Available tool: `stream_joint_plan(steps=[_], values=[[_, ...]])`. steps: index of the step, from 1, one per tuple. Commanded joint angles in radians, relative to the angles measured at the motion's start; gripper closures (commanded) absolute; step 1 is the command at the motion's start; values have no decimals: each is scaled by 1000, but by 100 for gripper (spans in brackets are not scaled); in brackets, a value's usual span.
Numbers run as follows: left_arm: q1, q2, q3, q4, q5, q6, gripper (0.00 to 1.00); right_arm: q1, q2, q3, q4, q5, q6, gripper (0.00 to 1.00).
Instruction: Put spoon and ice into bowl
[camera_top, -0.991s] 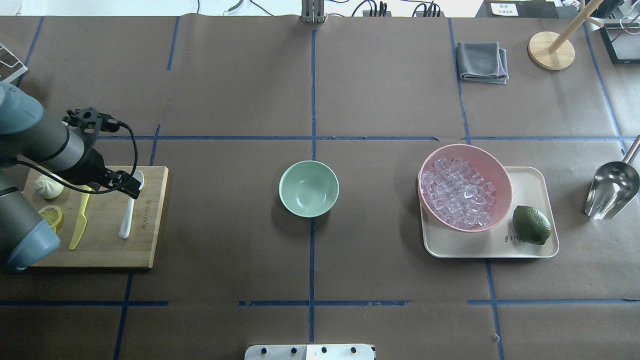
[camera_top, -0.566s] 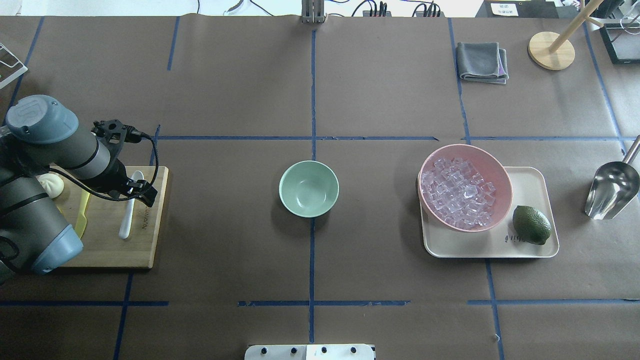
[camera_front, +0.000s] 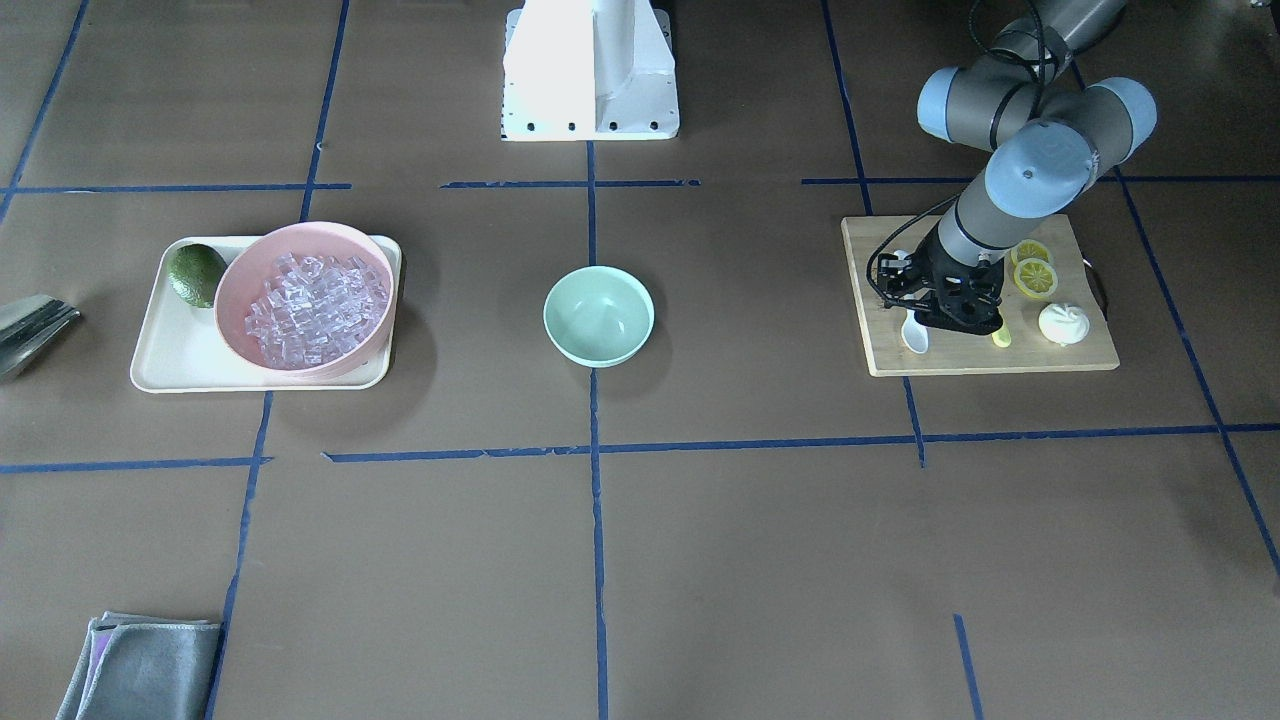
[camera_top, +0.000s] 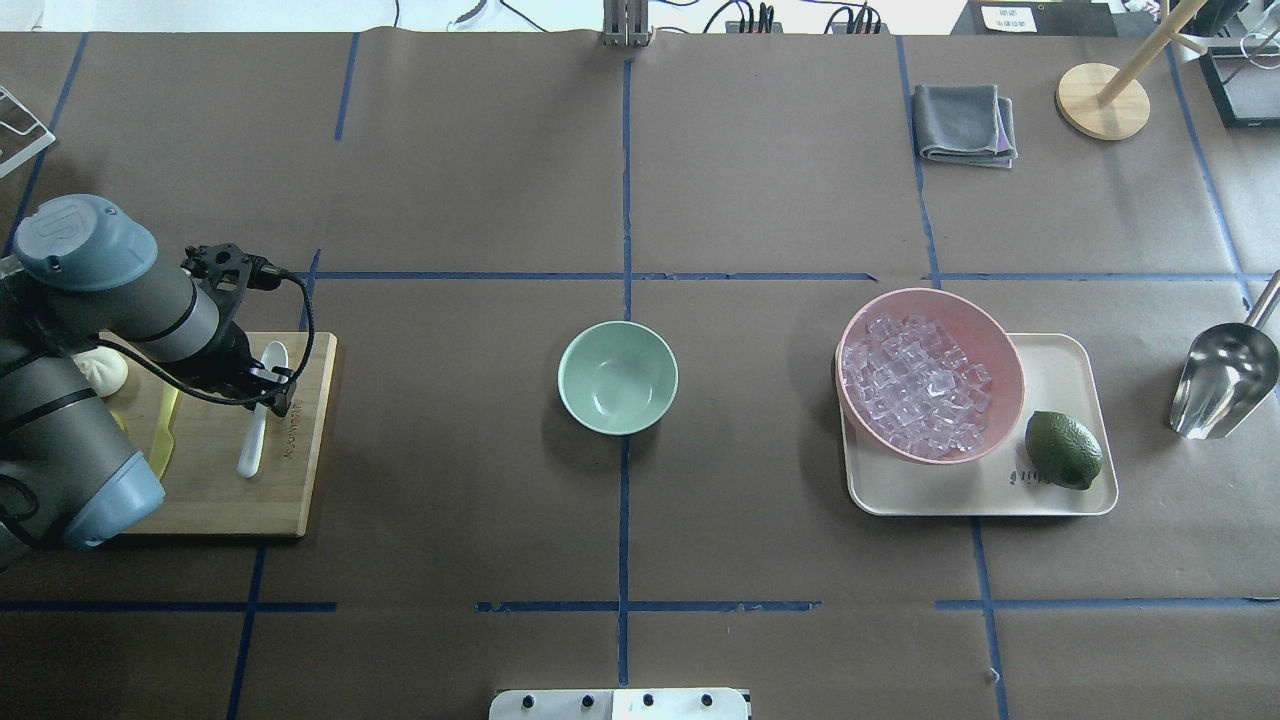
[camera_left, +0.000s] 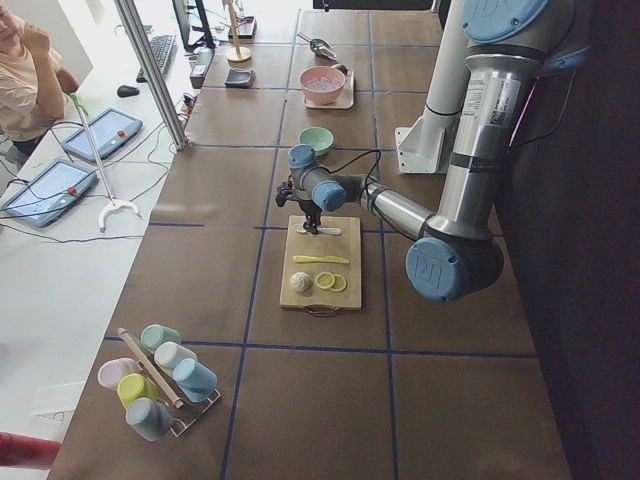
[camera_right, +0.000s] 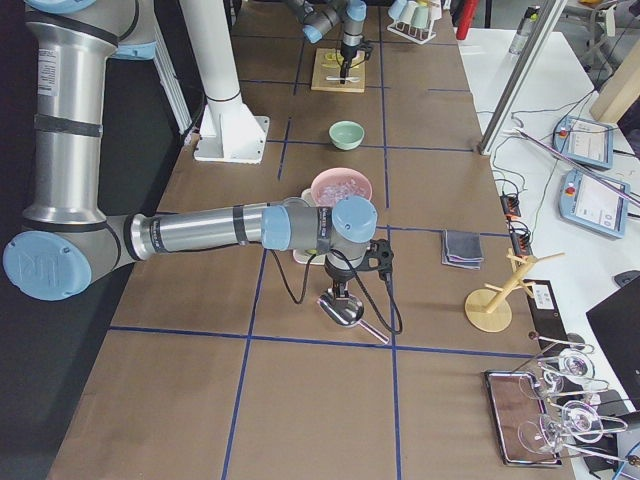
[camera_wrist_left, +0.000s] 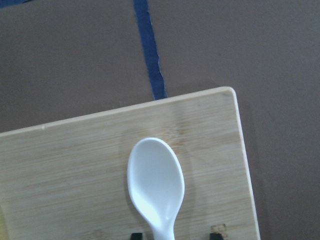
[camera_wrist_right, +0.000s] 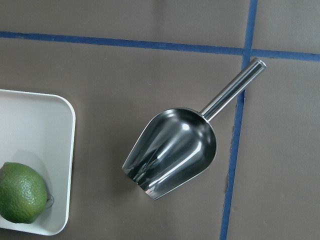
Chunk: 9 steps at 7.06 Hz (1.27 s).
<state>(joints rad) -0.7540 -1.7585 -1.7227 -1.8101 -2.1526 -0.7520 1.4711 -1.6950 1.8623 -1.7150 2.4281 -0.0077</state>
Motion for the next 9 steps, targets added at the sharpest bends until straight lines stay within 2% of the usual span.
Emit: stream_joint_plan(steps=[1, 3, 4, 5, 7, 8, 9], values=[[-1, 2, -6, 0, -1, -4, 98, 0, 0, 5, 0, -1, 0, 0], [-4, -9, -21, 0, -4, -7, 100, 0, 0, 5, 0, -1, 0, 0], [-1, -50, -49, 0, -10, -95, 100, 0, 0, 6, 0, 0, 0, 0], [1, -152, -47, 12, -13, -204, 100, 0, 0, 8, 0, 0, -2, 0], [117, -329, -8, 14, -7, -446, 100, 0, 0, 6, 0, 0, -2, 0], [145, -451, 56, 14, -4, -543, 100, 0, 0, 6, 0, 0, -2, 0], [160, -564, 165, 14, -1, -575, 100, 0, 0, 6, 0, 0, -2, 0]])
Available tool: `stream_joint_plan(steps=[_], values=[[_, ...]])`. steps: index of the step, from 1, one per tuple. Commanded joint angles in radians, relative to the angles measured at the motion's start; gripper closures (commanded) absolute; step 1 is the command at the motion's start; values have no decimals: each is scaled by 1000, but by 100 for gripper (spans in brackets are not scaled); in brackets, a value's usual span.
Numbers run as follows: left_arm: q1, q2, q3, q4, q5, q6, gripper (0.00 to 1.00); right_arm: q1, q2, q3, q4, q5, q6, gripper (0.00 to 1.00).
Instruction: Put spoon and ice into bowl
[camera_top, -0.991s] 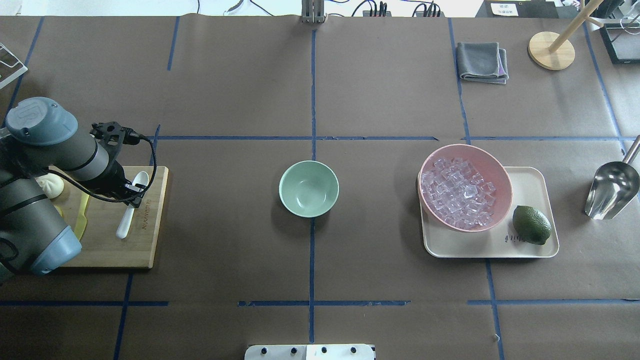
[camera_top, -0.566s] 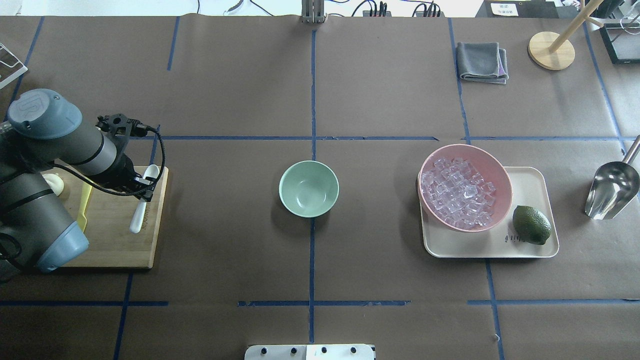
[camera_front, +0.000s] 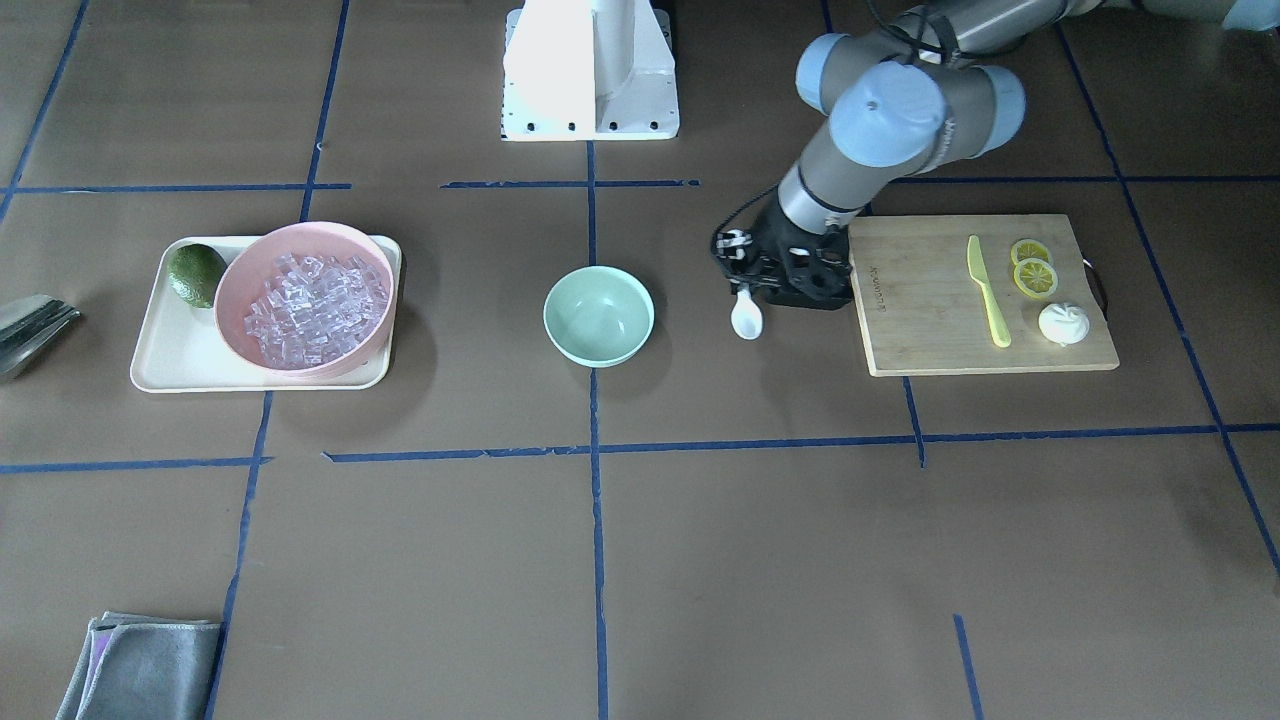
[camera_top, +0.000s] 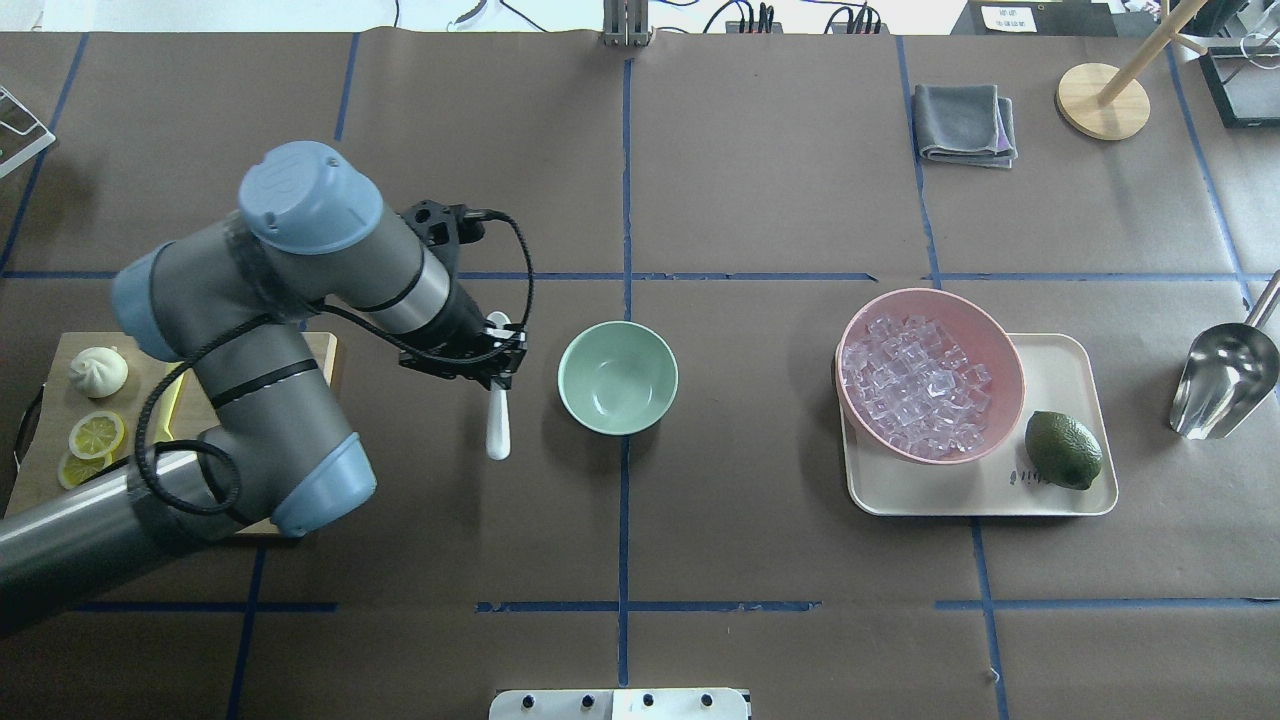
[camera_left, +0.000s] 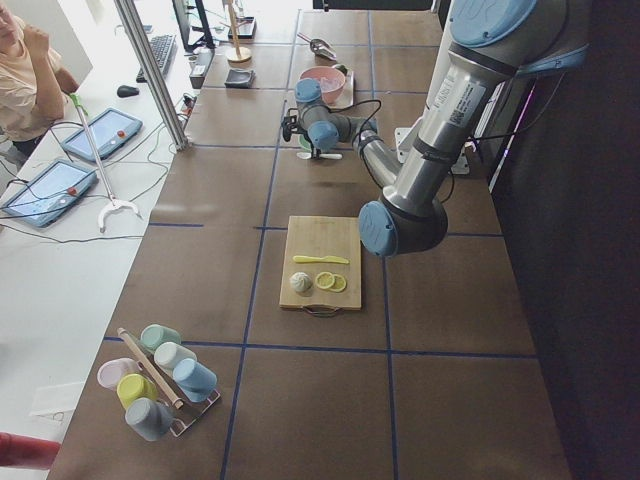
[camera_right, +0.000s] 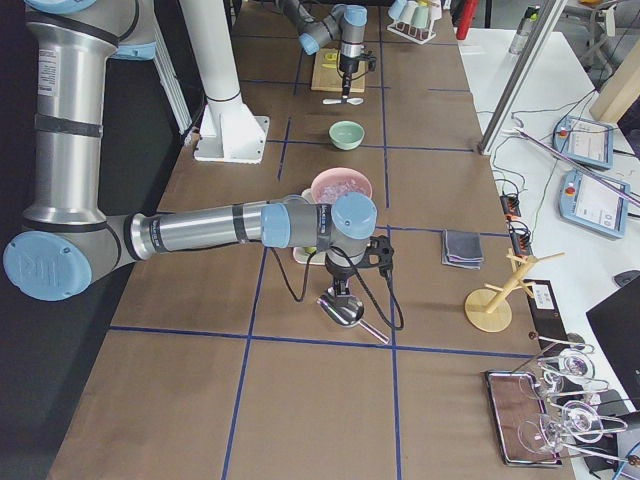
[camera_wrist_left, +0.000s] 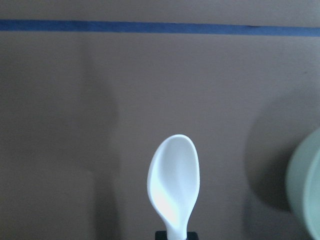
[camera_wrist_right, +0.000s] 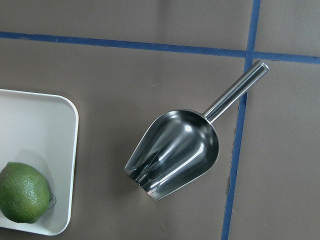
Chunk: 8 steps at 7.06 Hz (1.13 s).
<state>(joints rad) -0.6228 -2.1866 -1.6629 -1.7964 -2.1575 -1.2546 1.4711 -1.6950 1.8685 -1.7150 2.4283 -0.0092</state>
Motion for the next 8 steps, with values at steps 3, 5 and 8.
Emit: stream_joint_plan(steps=[3, 5, 8], values=[[31, -199, 192, -1, 5, -65, 92, -2, 0, 0, 0, 0, 0, 0], [32, -196, 192, -8, 7, -63, 25, -3, 0, 0, 0, 0, 1, 0], [28, -183, 155, -1, 22, -72, 1, -31, 3, 15, 0, 14, 6, 0]])
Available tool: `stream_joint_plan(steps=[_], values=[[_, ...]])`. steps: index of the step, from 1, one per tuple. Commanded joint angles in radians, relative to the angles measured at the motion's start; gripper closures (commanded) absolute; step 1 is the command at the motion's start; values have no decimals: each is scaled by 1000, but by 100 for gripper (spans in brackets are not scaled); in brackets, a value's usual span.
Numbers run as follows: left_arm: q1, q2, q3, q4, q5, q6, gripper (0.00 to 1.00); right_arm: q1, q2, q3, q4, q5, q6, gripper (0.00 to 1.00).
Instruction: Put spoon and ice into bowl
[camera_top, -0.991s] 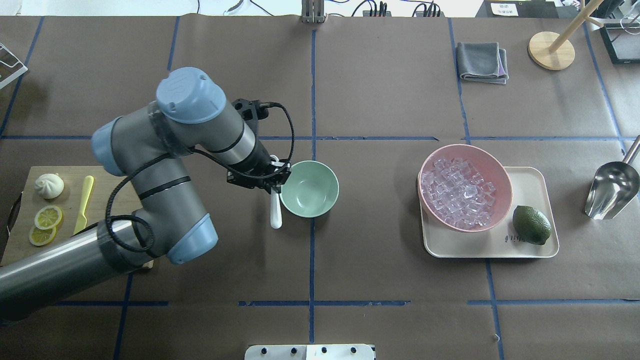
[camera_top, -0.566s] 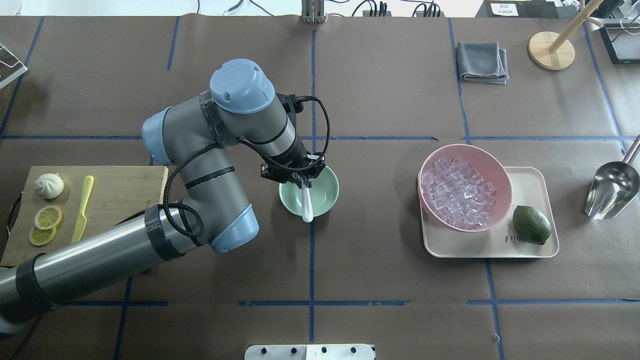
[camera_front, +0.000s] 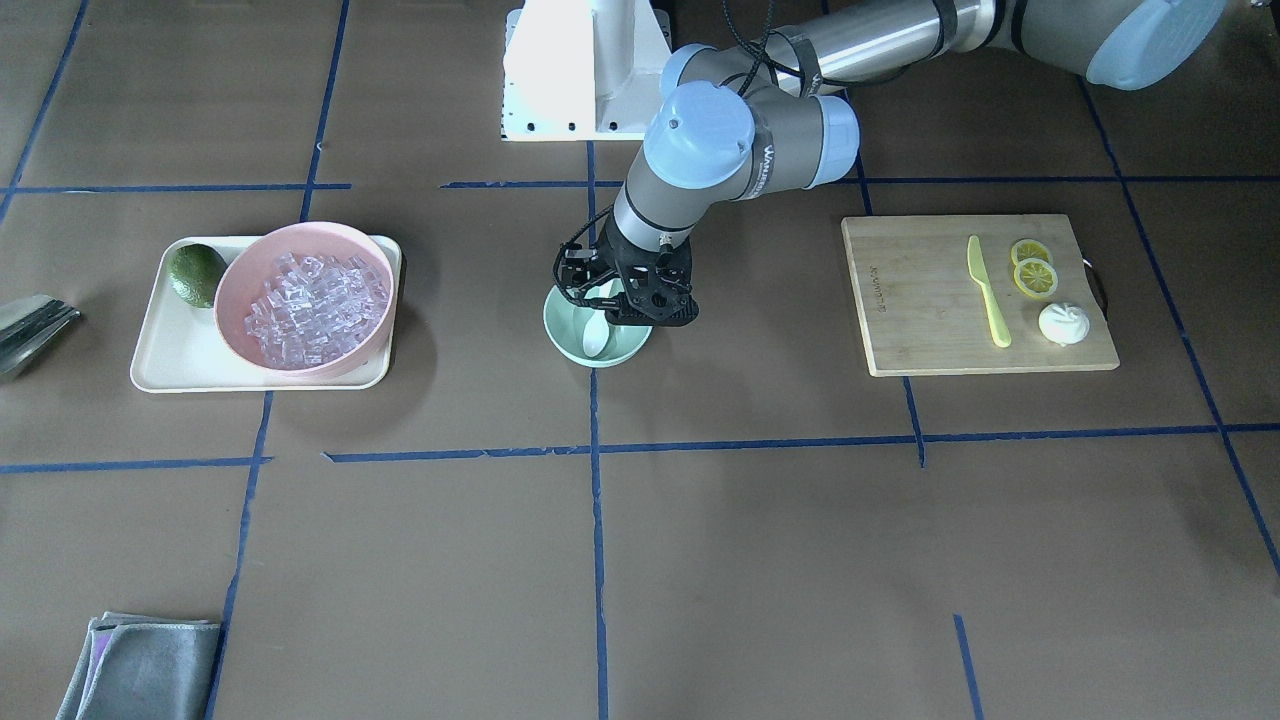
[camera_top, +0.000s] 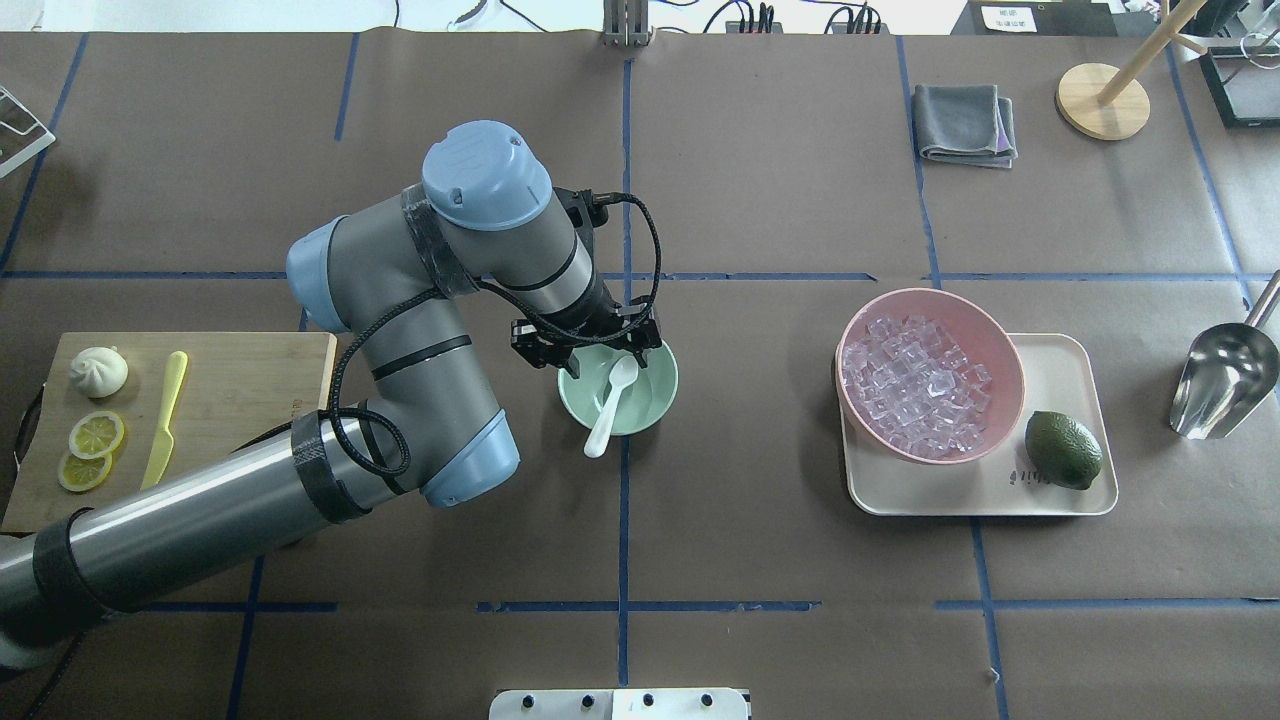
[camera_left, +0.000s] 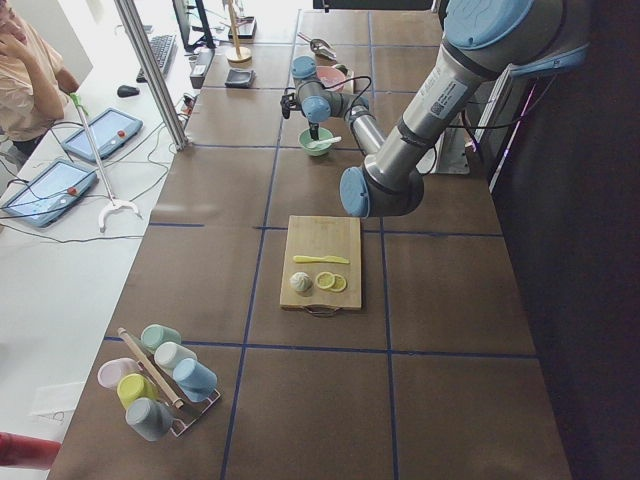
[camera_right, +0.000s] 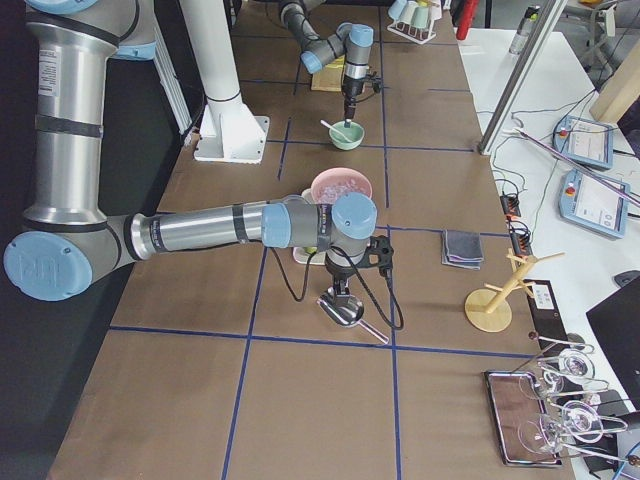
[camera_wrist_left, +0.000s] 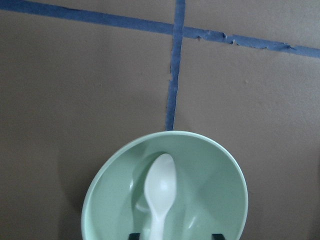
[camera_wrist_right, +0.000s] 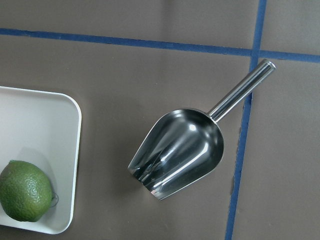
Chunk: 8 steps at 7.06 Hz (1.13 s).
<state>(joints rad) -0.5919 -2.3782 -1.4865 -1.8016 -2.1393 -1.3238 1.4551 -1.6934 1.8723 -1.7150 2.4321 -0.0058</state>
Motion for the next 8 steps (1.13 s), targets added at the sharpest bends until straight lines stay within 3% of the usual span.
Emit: stream_joint_plan(steps=[1, 2, 3, 4, 5, 6, 8], values=[[-9, 81, -109, 5, 3, -2, 2, -41, 8, 36, 2, 54, 80, 0], [-32, 188, -220, 4, -1, 8, 2, -117, 29, 103, 14, 59, 260, 1], [-60, 289, -318, -1, -5, 26, 4, -206, 56, 128, 119, 53, 493, 1], [-71, 363, -378, 4, -5, 56, 6, -325, 75, 128, 320, -21, 744, 1], [-92, 422, -399, 4, -31, 60, 6, -449, 137, 134, 418, -150, 988, 1], [-106, 454, -411, 2, -31, 60, 6, -564, 223, 130, 411, -218, 1100, 1], [-106, 464, -422, 1, -25, 57, 4, -686, 282, 123, 306, -322, 1089, 7]])
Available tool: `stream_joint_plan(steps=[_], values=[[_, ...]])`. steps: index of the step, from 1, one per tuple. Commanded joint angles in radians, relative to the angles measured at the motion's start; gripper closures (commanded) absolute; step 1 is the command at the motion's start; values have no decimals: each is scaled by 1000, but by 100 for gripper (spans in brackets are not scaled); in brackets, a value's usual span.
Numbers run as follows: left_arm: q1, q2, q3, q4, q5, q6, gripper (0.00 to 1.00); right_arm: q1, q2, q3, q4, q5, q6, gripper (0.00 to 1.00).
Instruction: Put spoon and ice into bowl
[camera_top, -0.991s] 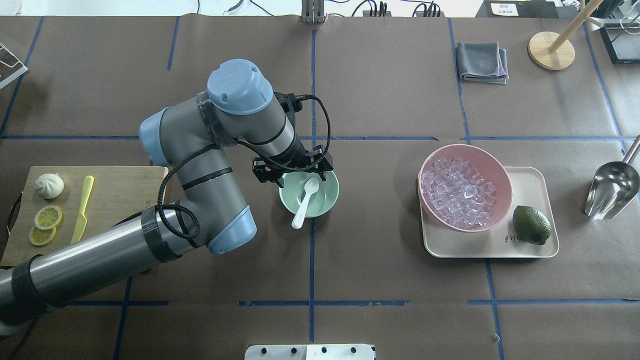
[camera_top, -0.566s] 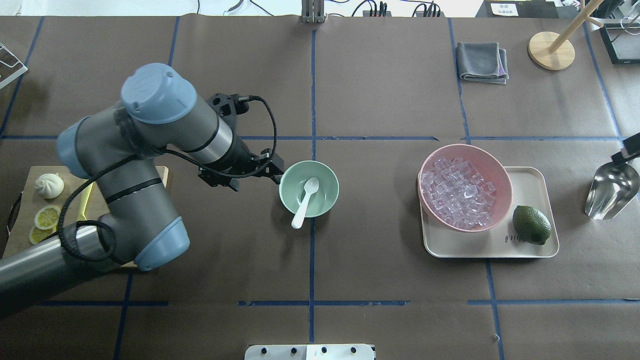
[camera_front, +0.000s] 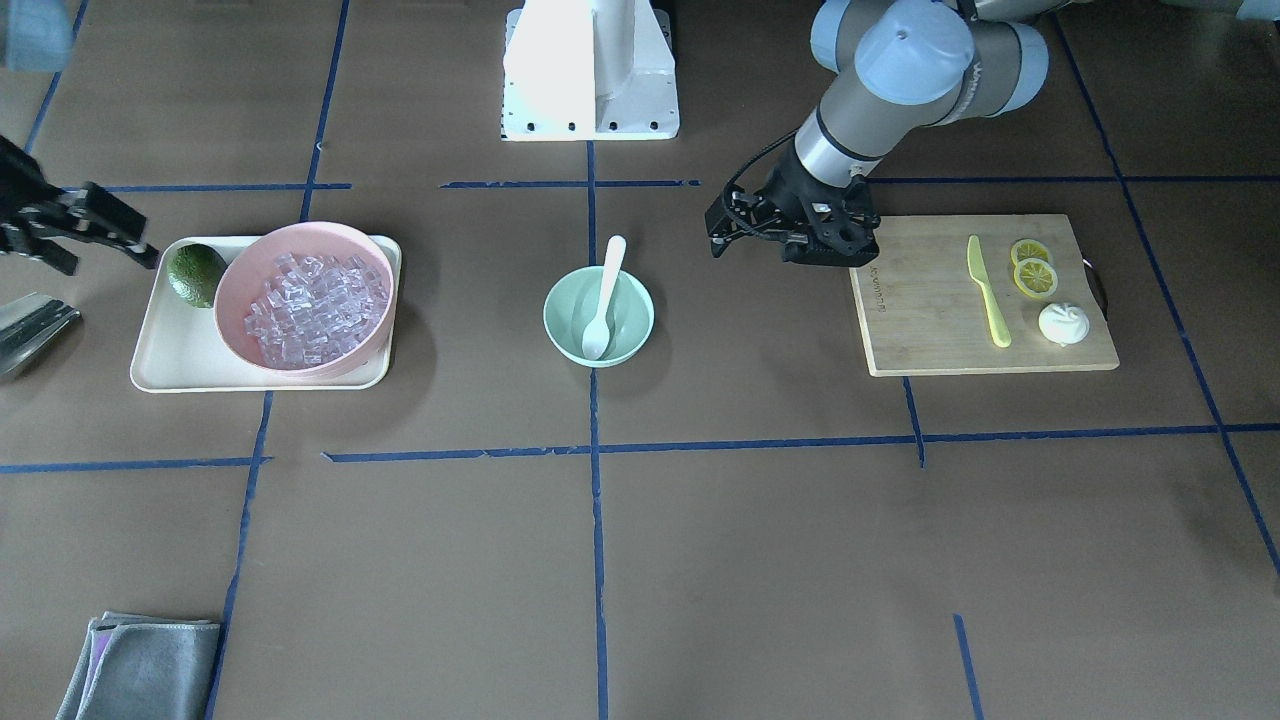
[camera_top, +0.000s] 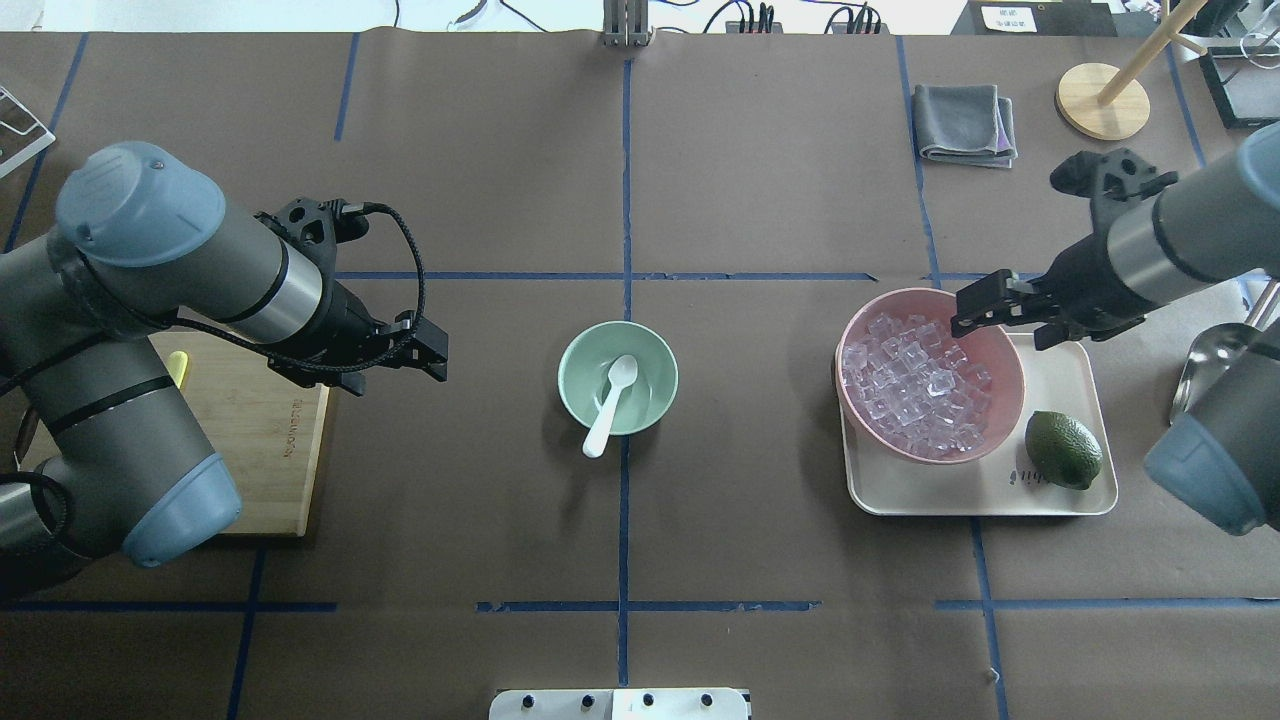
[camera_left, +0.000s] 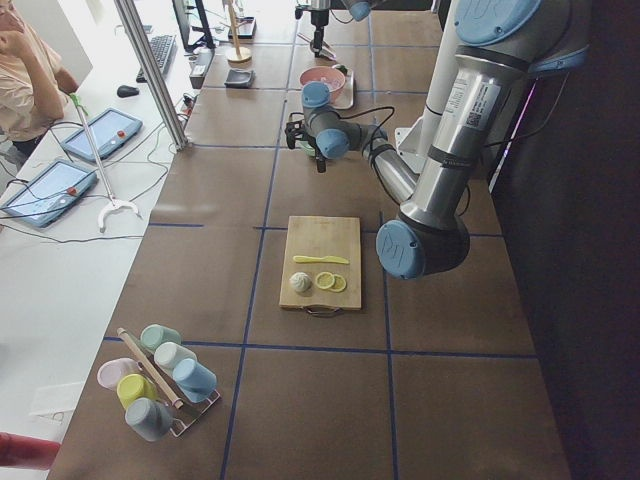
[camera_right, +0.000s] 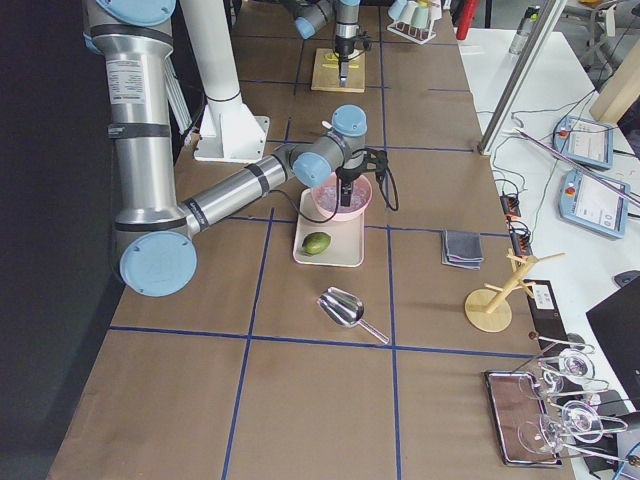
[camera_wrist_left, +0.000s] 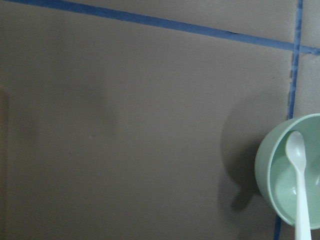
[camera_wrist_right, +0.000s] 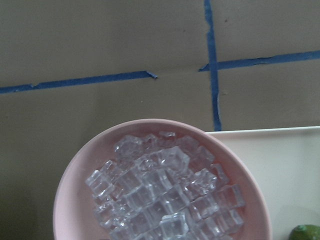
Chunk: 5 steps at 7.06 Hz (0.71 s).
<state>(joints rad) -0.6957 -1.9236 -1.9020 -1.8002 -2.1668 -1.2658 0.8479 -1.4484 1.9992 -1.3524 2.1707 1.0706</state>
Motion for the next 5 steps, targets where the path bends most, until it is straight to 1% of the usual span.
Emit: stream_joint_plan(steps=[1, 2, 3, 5], values=[[-2, 9, -6, -1, 4, -6, 2, -130, 60, -20, -65, -112, 11, 8], [-2, 9, -6, -1, 7, -7, 2, -151, 57, -25, -68, -147, -20, 10], [-2, 9, -6, -1, 9, -9, 1, -156, 59, -33, -68, -167, -85, 12], [-1, 9, -8, -1, 9, -10, 1, -162, 59, -48, -77, -202, -148, 14]])
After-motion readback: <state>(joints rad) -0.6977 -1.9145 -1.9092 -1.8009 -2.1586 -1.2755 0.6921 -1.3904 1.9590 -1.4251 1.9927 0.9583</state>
